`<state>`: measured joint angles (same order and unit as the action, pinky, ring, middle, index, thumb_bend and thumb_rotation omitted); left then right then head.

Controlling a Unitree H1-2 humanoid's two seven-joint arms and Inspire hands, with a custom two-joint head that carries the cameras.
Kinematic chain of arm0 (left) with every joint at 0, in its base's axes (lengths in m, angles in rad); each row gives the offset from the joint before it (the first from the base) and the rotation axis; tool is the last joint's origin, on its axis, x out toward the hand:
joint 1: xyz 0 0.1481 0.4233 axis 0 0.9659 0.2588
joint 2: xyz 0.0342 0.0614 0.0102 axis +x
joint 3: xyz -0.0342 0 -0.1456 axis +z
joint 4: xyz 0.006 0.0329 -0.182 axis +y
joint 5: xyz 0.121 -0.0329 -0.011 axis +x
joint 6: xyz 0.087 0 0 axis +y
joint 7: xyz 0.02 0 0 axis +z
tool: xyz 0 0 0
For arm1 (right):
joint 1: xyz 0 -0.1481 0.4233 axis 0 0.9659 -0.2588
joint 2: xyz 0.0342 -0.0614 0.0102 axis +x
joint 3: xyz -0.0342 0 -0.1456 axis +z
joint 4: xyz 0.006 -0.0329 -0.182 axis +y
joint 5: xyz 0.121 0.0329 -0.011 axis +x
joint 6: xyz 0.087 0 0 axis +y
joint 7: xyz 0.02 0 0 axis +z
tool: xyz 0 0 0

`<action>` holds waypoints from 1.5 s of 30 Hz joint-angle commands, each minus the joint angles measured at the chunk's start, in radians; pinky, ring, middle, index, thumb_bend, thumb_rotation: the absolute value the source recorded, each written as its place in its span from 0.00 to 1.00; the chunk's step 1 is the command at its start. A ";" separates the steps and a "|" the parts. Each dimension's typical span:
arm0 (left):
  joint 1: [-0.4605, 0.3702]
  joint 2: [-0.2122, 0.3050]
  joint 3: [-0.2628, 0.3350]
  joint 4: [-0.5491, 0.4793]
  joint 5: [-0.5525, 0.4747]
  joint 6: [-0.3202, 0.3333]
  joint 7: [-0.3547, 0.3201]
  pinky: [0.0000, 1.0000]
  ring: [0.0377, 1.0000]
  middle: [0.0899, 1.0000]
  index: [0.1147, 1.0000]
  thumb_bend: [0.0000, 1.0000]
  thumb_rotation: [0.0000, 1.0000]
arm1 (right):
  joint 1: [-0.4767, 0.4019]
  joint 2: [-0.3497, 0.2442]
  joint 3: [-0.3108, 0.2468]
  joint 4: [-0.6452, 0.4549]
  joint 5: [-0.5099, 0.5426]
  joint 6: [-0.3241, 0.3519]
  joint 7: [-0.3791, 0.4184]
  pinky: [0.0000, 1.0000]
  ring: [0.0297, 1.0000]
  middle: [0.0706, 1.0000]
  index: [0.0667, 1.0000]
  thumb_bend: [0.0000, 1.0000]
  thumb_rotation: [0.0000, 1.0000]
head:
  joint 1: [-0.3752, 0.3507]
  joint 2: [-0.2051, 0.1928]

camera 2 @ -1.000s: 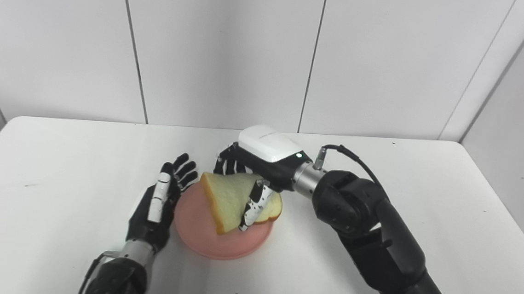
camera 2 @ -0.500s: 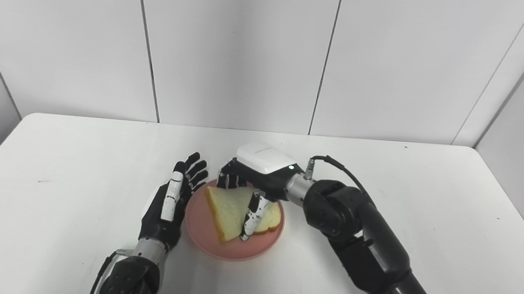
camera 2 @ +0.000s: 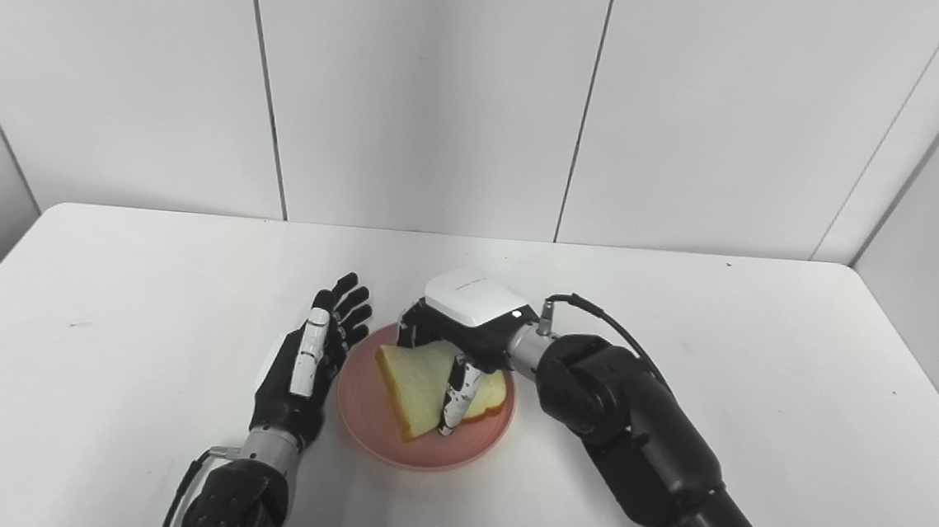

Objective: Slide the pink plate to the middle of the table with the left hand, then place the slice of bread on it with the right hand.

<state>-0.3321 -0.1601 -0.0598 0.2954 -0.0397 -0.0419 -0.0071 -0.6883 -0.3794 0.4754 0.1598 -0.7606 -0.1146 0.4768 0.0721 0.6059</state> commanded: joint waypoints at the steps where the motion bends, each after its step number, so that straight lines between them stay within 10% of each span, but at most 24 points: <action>1: -0.023 -0.012 0.001 -0.006 0.002 -0.017 0.008 0.92 0.91 0.92 0.88 0.70 0.99 | -0.038 -0.010 -0.002 -0.026 -0.019 -0.040 -0.032 0.65 0.71 0.72 0.70 0.66 0.37 | -0.001 -0.001; 5: -0.024 -0.012 0.004 -0.006 -0.001 -0.020 0.008 0.92 0.92 0.92 0.88 0.70 0.98 | -0.032 -0.022 0.007 -0.047 -0.049 -0.040 -0.031 0.72 0.78 0.79 0.80 0.73 0.55 | -0.001 -0.001; 29: -0.022 -0.015 0.030 -0.021 -0.003 -0.039 0.027 0.92 0.93 0.92 0.89 0.69 0.98 | 0.076 -0.089 -0.115 -0.280 0.057 0.040 0.090 0.96 0.99 0.97 0.98 0.85 0.68 | -0.007 -0.002; 36: -0.020 -0.011 0.034 -0.028 -0.009 -0.038 0.027 0.93 0.93 0.93 0.90 0.69 0.98 | 0.203 -0.034 -0.284 -0.249 0.249 0.034 -0.032 0.94 0.99 1.00 0.98 0.78 0.60 | -0.008 0.000; 45: -0.009 0.005 0.032 -0.041 -0.016 -0.049 0.011 0.94 0.94 0.94 0.89 0.68 0.97 | 0.357 0.149 -0.430 -0.172 0.415 -0.027 -0.290 0.91 1.00 1.00 1.00 0.70 0.75 | -0.025 0.001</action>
<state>-0.3278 -0.1576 -0.0263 0.2914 -0.0503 -0.0614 0.0170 -0.3126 -0.2550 0.0597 -0.0040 -0.3808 -0.0884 0.2491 0.0460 0.6075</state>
